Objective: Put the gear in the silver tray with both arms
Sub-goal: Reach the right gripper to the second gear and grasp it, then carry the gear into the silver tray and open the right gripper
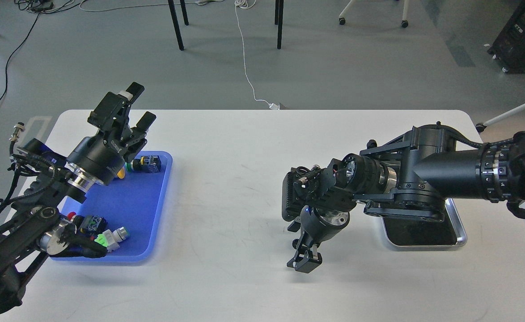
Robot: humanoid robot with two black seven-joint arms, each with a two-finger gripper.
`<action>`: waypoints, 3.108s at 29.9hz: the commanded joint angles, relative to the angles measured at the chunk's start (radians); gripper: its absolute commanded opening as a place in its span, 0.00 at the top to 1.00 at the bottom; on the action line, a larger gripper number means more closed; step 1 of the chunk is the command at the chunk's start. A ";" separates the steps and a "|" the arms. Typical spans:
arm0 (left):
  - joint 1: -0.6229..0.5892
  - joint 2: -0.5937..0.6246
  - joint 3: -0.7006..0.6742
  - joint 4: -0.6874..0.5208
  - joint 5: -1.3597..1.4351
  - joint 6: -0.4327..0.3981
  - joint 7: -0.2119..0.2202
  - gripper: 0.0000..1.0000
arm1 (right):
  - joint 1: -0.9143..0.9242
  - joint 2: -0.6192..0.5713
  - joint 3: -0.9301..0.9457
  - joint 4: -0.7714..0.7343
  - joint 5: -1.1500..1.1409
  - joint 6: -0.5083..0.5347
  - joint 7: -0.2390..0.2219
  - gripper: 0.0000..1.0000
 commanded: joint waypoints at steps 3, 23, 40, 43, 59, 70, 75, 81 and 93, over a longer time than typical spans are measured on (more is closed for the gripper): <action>0.000 -0.001 0.000 0.000 -0.002 0.000 0.000 0.02 | 0.000 -0.001 -0.009 -0.011 0.000 0.001 0.000 0.35; 0.000 -0.001 -0.003 0.000 -0.019 0.002 0.000 0.02 | 0.000 0.004 -0.015 -0.024 0.000 0.003 0.000 0.81; 0.000 0.014 -0.008 0.000 -0.026 0.002 0.000 0.02 | 0.144 -0.253 0.017 0.038 0.018 0.003 0.000 0.89; 0.000 0.013 -0.008 0.000 -0.026 0.000 0.000 0.02 | 0.160 -0.398 0.008 0.103 0.011 0.006 0.000 0.89; 0.001 -0.002 -0.006 0.000 -0.029 0.002 0.000 0.02 | -0.036 -0.680 0.014 0.010 -0.051 0.007 0.000 0.88; 0.003 0.004 -0.008 0.000 -0.029 0.002 0.000 0.02 | -0.093 -0.634 0.036 -0.015 -0.049 0.001 0.000 0.83; 0.003 0.001 -0.008 0.000 -0.029 0.002 0.000 0.02 | -0.119 -0.633 0.057 -0.015 -0.049 0.000 0.000 0.75; 0.011 0.005 -0.009 -0.001 -0.029 0.002 0.000 0.02 | -0.161 -0.633 0.093 -0.015 -0.047 -0.013 0.000 0.62; 0.012 0.008 -0.009 -0.001 -0.029 0.002 0.000 0.02 | -0.168 -0.664 0.336 -0.001 0.179 -0.027 0.000 0.04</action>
